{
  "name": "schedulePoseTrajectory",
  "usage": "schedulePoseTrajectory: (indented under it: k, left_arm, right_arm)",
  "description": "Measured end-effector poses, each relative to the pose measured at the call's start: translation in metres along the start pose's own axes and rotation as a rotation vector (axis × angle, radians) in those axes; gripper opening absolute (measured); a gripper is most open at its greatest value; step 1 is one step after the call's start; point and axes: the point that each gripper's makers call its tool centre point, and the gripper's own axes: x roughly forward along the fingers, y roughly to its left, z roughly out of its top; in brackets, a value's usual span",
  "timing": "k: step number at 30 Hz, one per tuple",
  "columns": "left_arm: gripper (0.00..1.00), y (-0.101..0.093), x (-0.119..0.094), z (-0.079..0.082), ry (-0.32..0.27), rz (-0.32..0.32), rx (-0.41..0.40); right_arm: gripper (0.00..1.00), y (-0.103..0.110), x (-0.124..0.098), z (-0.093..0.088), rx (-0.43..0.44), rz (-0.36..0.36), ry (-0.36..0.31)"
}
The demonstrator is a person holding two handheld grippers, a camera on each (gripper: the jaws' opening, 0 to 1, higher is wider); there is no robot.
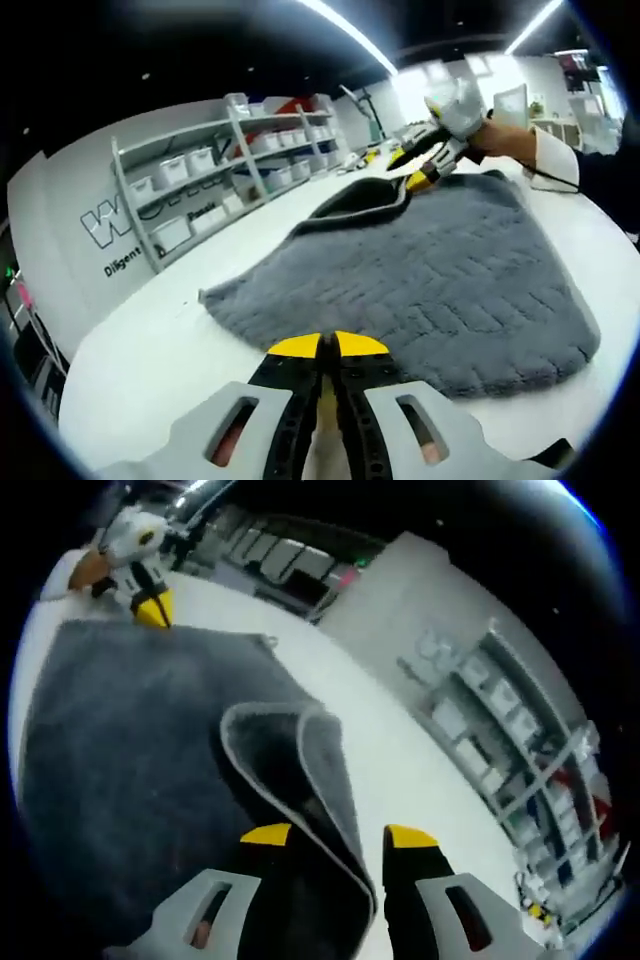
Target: Open the folded towel by lifting each exposed corner and separating the folded layers until the towel lies flat within the target outline without major curled edges
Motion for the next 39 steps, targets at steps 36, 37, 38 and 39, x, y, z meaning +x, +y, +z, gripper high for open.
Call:
schedulePoseTrajectory:
  k: [36, 37, 38, 39]
  left_arm:
    - [0.01, -0.006, 0.003, 0.000, 0.006, -0.002, 0.047]
    - [0.01, -0.006, 0.003, 0.000, 0.006, -0.002, 0.047]
    - [0.01, -0.006, 0.003, 0.000, 0.006, -0.002, 0.046]
    - [0.01, -0.006, 0.003, 0.000, 0.006, -0.002, 0.045]
  right_arm:
    - [0.00, -0.029, 0.011, 0.006, 0.399, 0.100, -0.227]
    - [0.00, -0.032, 0.013, 0.003, 0.431, 0.091, -0.211]
    - [0.00, -0.033, 0.014, 0.000, 0.470, 0.082, -0.198]
    - [0.00, -0.032, 0.015, -0.002, 0.521, 0.085, -0.192]
